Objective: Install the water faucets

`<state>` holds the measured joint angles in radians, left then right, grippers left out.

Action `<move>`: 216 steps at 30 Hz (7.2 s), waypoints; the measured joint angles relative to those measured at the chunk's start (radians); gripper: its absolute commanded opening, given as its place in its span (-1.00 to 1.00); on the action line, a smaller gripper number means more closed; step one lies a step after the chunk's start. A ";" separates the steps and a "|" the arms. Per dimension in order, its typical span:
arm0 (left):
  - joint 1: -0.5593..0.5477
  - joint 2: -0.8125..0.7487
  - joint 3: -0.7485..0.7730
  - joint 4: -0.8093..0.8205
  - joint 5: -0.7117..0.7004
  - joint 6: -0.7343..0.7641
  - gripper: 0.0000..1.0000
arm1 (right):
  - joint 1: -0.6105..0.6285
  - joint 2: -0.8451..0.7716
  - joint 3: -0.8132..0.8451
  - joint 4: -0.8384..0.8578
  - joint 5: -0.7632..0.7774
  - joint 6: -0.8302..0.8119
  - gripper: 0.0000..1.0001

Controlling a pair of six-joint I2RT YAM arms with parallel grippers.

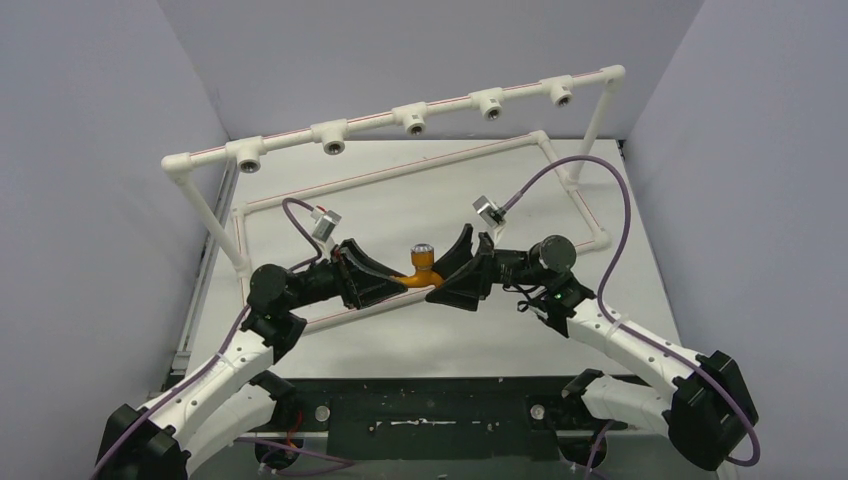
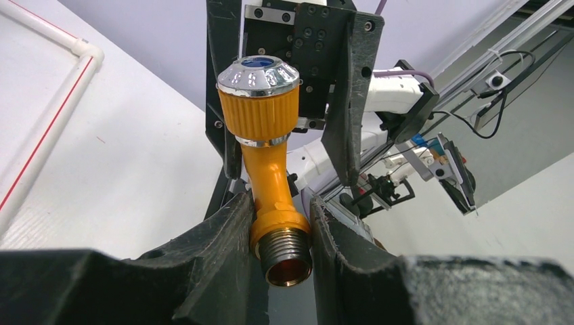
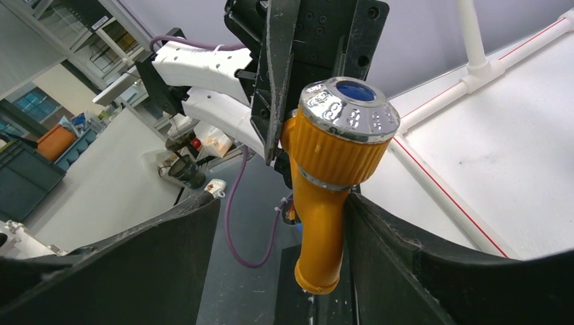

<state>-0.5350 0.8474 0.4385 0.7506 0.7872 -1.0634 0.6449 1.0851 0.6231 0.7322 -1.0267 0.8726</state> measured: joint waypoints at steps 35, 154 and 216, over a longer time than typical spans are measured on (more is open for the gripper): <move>0.001 0.026 0.022 0.069 0.045 -0.005 0.23 | 0.011 0.018 0.017 -0.014 0.016 -0.013 -1.00; 0.195 0.468 0.790 -0.659 -1.093 0.752 0.90 | 0.411 -0.006 0.183 -0.227 1.520 -1.240 -1.00; 0.182 0.465 0.788 -0.659 -1.124 0.762 0.90 | 0.417 0.045 0.239 -0.179 1.559 -1.276 -1.00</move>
<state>-0.3534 1.3128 1.2263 0.0917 -0.3370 -0.3016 1.0622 1.1305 0.8623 0.5529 0.5320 -0.4034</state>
